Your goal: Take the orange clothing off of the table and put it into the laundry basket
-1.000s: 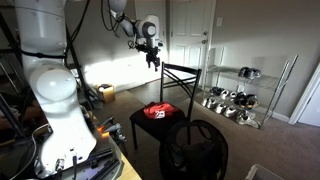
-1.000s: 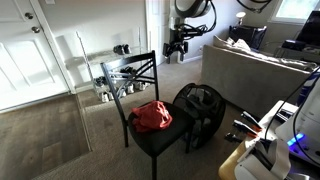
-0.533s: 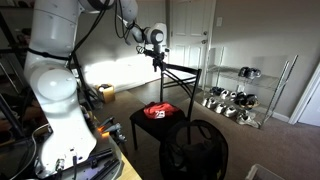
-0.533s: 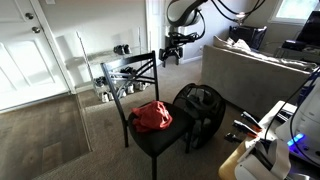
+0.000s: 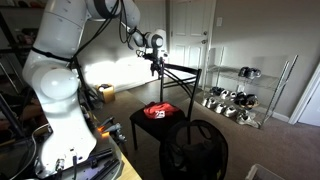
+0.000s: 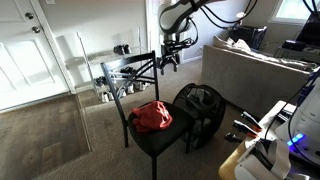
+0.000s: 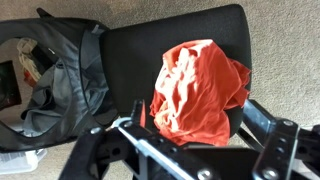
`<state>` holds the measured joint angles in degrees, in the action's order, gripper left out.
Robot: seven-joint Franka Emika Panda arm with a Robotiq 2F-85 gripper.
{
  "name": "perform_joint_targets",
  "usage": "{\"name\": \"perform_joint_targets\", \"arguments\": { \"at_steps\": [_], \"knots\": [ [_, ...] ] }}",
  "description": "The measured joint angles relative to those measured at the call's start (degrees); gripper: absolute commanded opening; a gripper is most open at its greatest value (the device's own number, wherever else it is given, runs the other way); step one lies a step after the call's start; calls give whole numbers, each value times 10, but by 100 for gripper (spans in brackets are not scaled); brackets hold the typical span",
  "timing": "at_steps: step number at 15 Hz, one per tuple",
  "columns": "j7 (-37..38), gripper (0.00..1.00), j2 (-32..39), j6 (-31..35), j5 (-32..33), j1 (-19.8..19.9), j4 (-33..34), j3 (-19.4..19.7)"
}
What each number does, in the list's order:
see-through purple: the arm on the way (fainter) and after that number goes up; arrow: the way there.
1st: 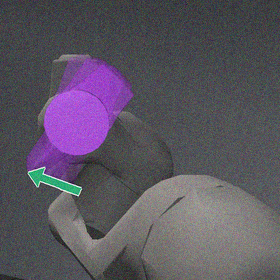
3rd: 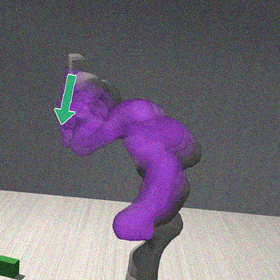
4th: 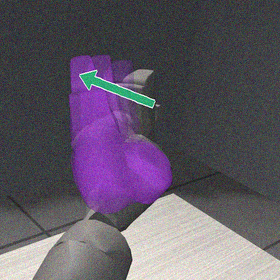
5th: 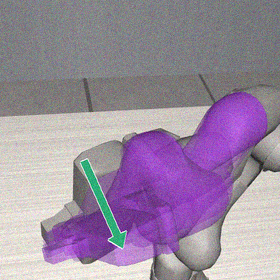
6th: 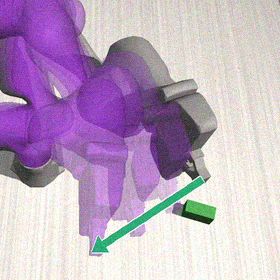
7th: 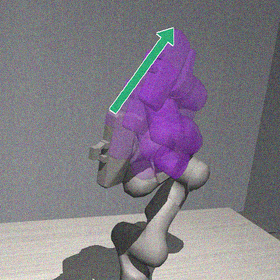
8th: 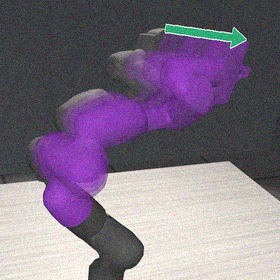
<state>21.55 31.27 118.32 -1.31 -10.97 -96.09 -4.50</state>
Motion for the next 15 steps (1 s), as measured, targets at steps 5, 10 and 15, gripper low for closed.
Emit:
{"name": "perform_joint_targets", "arguments": {
  "at_steps": [5,10,15],
  "knots": [
    [-1,100,17,-17,-8,-3,18,-6],
    [-1,100,17,-18,-8,-3,20,-5],
    [-1,100,19,-12,-8,-4,18,-5]
  ]
}}
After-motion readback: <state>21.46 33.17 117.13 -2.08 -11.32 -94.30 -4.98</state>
